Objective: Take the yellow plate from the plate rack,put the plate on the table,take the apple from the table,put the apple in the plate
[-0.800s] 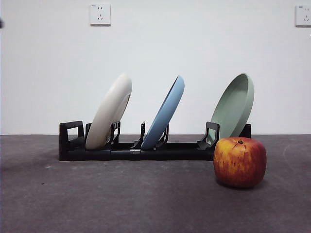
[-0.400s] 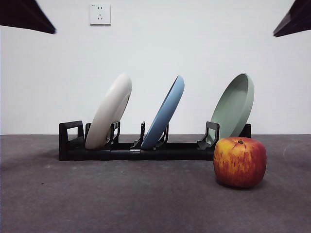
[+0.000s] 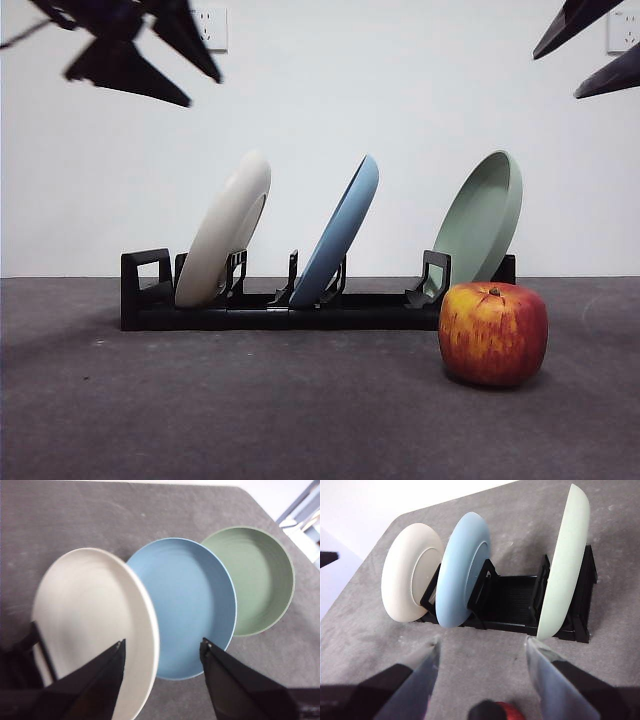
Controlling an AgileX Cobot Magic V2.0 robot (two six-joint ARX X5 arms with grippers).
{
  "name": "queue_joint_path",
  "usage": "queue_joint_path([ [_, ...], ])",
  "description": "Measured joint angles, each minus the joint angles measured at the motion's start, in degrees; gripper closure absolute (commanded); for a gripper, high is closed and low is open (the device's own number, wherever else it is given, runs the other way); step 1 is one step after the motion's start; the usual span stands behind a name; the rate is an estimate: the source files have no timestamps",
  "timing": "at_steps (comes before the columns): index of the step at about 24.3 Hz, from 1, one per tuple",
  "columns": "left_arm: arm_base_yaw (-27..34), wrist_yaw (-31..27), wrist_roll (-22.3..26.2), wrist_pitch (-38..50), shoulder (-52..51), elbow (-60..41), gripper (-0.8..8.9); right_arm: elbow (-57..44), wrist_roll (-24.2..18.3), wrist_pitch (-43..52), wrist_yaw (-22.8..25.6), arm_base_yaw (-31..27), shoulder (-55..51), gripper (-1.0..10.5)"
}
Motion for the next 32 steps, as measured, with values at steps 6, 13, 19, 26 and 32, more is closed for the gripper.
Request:
queue_joint_path([
  [6,-3.2,-3.8,0.8,-3.8,9.2,8.1,5.61,0.0,0.0,0.0,0.0,0.0,0.0,6.6],
  [13,-4.7,-6.3,1.2,-3.7,14.7,9.6,5.64,0.0,0.0,0.0,0.0,0.0,0.0,6.6],
  [19,-4.8,-6.4,1.2,-2.2,15.0,9.6,7.35,0.0,0.0,0.0,0.0,0.0,0.0,6.6],
  [26,-5.4,-4.2,2.0,-4.1,15.0,10.1,8.22,0.0,0.0,0.0,0.1,0.0,0.0,6.6],
  [32,-8.1,-3.7,4.8,-21.0,11.6,19.4,8.22,0.0,0.0,0.0,0.3,0.0,0.0,6.6],
])
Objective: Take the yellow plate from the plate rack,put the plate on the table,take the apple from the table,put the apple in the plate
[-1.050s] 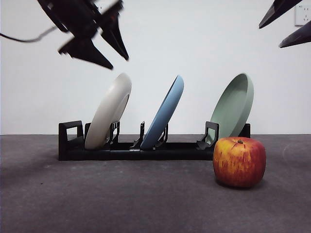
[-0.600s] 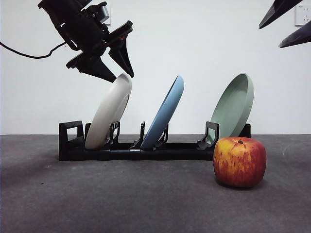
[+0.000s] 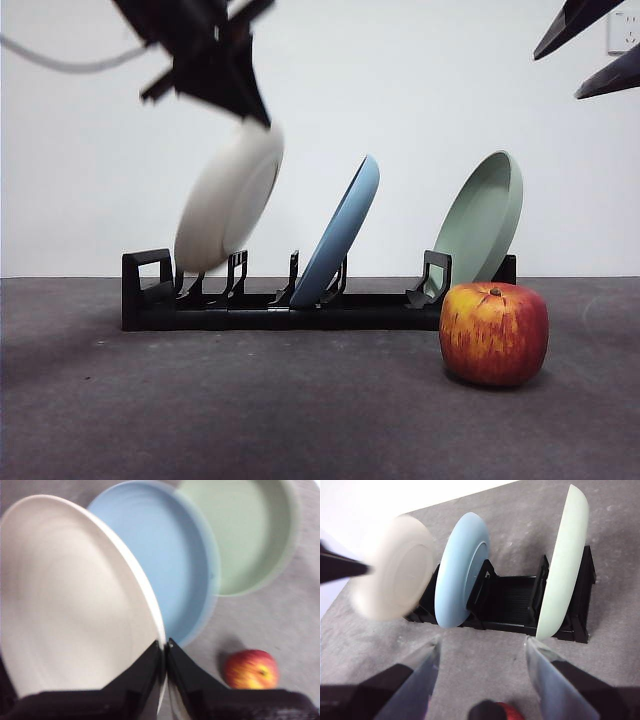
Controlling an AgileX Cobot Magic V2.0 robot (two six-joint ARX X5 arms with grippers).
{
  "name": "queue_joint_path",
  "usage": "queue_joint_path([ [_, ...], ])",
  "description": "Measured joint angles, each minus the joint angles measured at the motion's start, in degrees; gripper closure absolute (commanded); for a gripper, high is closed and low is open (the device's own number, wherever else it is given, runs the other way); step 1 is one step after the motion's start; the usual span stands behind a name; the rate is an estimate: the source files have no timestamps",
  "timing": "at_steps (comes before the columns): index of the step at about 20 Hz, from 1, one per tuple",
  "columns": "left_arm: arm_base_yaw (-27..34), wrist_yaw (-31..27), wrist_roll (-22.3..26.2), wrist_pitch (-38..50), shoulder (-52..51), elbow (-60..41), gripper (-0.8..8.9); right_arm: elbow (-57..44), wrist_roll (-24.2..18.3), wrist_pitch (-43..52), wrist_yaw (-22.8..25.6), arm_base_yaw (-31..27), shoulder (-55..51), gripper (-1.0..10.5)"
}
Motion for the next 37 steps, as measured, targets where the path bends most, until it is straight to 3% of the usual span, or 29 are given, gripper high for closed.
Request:
queue_joint_path([
  [7,-9.7,-2.1,6.3,-14.3,-13.2,5.7,8.22,0.0,0.0,0.0,0.0,0.0,0.0,6.6],
  [13,-21.1,-18.3,6.9,-27.9,-21.0,5.7,8.22,0.0,0.0,0.0,0.0,0.0,0.0,6.6],
  [15,-25.1,-20.8,6.8,-28.3,-21.0,5.7,8.22,0.0,0.0,0.0,0.0,0.0,0.0,6.6],
  [18,-31.2,-26.3,5.2,-26.5,-20.9,3.0,8.22,0.0,0.0,0.0,0.0,0.0,0.0,6.6],
  [22,-36.5,-35.0,0.9,-22.4,-20.6,-9.2,8.22,0.0,0.0,0.0,0.0,0.0,0.0,6.6],
  [29,-37.6,-34.6,-1.3,-1.3,-15.6,-30.1,8.22,0.0,0.0,0.0,0.0,0.0,0.0,6.6],
  [37,-37.6,-34.6,0.5,6.8,-1.2,-32.1,8.22,0.0,0.0,0.0,0.0,0.0,0.0,6.6],
])
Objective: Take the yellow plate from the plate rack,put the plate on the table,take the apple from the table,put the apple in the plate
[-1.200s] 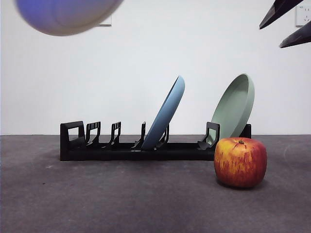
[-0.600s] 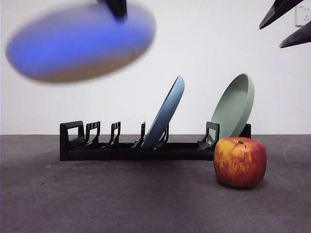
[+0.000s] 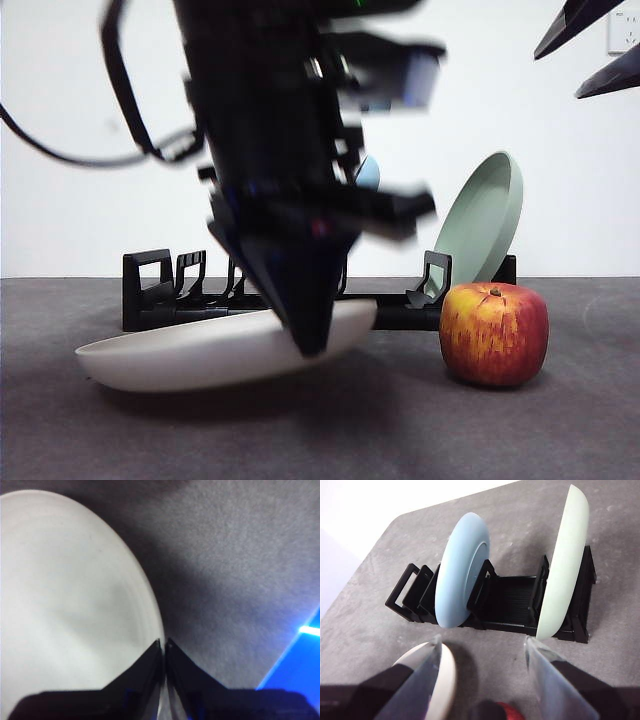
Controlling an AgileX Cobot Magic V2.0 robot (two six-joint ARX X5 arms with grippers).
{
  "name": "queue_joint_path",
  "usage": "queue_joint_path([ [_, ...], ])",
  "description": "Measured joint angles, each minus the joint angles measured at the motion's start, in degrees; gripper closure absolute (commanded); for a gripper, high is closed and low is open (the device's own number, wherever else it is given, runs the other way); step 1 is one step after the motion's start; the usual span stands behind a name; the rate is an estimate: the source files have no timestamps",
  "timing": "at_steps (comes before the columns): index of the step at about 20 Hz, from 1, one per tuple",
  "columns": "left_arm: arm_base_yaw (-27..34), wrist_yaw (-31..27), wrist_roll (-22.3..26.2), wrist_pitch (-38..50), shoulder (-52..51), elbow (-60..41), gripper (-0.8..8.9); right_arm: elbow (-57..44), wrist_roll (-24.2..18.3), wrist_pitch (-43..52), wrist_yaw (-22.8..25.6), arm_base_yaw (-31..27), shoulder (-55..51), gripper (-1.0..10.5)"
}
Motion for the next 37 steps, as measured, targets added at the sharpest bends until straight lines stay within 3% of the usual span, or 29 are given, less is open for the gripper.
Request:
queue_joint_path([
  [3,0.0,-0.2,0.4,1.0,3.2,0.0,7.99,0.0,0.0,0.0,0.0,0.0,0.0,6.6],
  [6,0.0,0.0,0.4,1.2,3.6,0.0,5.13,0.0,0.0,0.0,0.0,0.0,0.0,6.6],
  [7,0.0,-0.1,0.3,1.2,3.6,0.0,4.91,0.0,0.0,0.0,0.0,0.0,0.0,6.6],
  [11,0.0,-0.3,-0.6,2.6,2.1,-0.1,4.92,0.0,0.0,0.0,0.0,0.5,0.0,6.2],
  [12,0.0,-0.3,-1.0,3.3,0.0,-0.2,4.92,0.0,-0.4,0.0,0.0,1.2,0.0,5.6],
  [14,0.0,-0.4,-1.7,4.4,-6.0,-0.2,4.95,0.9,-2.2,-2.6,0.6,3.1,0.0,5.6],
  [16,0.0,-2.4,-1.9,5.3,-13.1,-0.2,4.95,3.3,-5.2,-7.1,4.9,6.5,0.0,5.0],
  [18,0.0,-7.8,-1.8,6.1,-20.7,-0.2,4.95,5.8,-8.5,-11.0,12.0,11.6,0.0,4.0],
  [20,0.0,-14.8,-1.8,7.5,-29.0,-0.2,4.95,7.3,-10.7,-13.6,17.7,16.2,0.0,4.0],
  [27,0.0,-30.6,3.4,13.1,-53.0,-0.2,5.00,8.2,-12.2,-20.9,25.0,25.0,6.2,4.1],
  [32,0.0,-33.8,4.8,14.4,-63.7,-0.2,5.00,8.2,-12.2,-21.9,25.3,26.5,15.5,4.1],
  [37,0.0,-33.8,4.9,14.4,-67.2,-0.2,5.00,8.2,-12.2,-19.9,25.5,26.6,25.7,4.1],
])
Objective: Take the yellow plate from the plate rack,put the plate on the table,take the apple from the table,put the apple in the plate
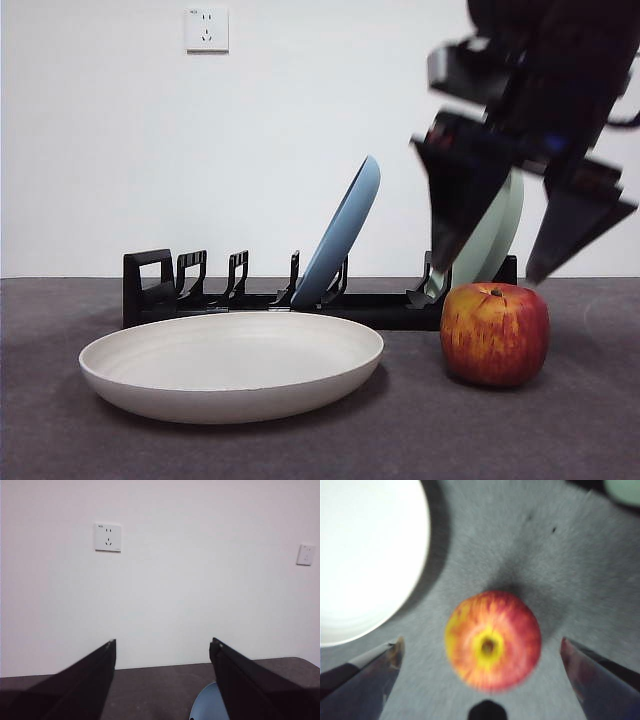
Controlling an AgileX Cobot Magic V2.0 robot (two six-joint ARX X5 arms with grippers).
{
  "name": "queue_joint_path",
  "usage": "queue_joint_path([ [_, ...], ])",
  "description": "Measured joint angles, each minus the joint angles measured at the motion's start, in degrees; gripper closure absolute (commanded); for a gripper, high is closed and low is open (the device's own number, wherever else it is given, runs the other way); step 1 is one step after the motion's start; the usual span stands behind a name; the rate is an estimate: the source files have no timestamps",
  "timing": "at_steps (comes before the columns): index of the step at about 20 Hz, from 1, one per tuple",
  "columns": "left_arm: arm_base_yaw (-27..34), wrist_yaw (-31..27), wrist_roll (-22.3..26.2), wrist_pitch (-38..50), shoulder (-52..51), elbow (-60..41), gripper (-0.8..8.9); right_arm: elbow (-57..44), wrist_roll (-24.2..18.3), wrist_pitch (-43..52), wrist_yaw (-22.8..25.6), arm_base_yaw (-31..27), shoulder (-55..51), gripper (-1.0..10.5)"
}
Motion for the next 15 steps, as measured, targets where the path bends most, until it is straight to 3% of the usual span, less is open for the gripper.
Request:
queue_joint_path([
  [8,0.0,0.2,0.0,-0.7,0.0,0.0,5.00,0.0,0.0,4.9,0.0,0.0,9.3,4.2],
  [9,0.0,0.2,0.0,-1.0,0.0,0.0,5.00,0.0,0.0,4.9,0.0,0.0,10.3,4.7],
  [13,0.0,0.2,0.0,-2.4,0.0,0.0,5.00,0.0,0.0,4.6,0.1,0.0,12.2,9.4],
  [15,0.0,0.2,0.0,-2.6,0.0,0.0,5.00,0.0,0.0,4.5,0.1,0.0,12.2,9.6],
])
